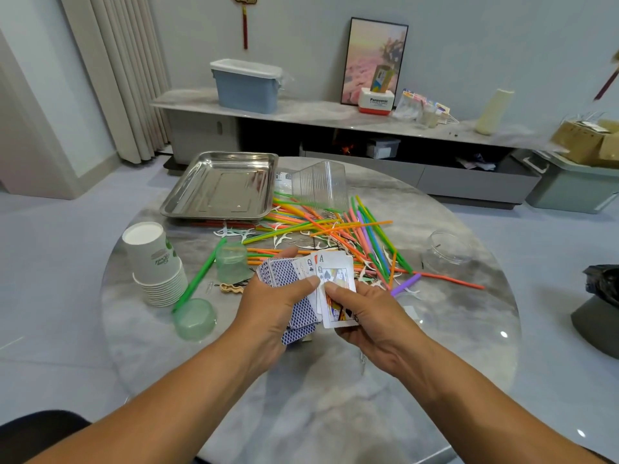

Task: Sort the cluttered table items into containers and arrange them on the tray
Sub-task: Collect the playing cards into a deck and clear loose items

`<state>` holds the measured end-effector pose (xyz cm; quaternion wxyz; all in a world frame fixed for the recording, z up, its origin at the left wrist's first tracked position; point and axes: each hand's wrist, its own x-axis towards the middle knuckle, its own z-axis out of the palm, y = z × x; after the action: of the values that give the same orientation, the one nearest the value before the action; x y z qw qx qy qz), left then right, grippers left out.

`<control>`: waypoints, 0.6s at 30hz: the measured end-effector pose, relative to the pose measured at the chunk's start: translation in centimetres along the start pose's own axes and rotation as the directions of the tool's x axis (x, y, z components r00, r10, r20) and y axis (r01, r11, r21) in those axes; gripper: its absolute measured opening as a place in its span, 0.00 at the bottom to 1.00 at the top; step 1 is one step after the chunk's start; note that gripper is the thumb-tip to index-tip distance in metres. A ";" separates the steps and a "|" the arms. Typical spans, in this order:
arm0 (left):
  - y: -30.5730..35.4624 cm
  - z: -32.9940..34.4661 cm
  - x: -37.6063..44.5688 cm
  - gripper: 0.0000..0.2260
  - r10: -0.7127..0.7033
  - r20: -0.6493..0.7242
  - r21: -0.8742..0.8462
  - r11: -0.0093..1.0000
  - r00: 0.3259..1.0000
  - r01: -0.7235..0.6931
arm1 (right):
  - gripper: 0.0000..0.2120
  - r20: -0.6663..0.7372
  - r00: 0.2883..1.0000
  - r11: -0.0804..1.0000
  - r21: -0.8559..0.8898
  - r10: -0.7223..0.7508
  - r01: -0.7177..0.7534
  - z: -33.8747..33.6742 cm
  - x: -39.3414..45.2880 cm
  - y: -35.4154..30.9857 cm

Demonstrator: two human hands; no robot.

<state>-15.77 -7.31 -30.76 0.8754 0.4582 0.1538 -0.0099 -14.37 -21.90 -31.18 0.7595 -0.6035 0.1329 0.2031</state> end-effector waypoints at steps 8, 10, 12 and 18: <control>1.0 -0.8 1.1 0.21 -0.069 -0.142 -0.042 0.997 0.987 0.064 | 0.07 -0.082 0.997 0.999 -0.039 0.005 -0.008 -0.7 0.5 -0.7; 1.9 -1.7 2.0 0.17 -0.077 -0.242 -0.025 0.997 0.967 0.074 | 0.07 -0.059 0.998 0.939 -0.343 0.004 -0.024 -1.8 0.4 -1.3; 3.0 -2.5 2.6 0.14 -0.078 -0.312 -0.045 0.997 0.947 0.067 | 0.08 0.039 0.994 0.742 -0.669 0.100 -0.048 -3.2 0.1 -1.6; 3.7 -3.0 2.3 0.09 -0.132 -0.297 -0.016 0.991 0.946 0.134 | 0.20 -0.038 0.932 0.395 -0.899 0.360 -0.189 -3.6 0.4 0.9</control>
<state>-13.73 -2.50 -30.03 0.8386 0.4452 0.3140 -0.0003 -14.27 -25.18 -33.03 0.2919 -0.8617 0.0417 0.4129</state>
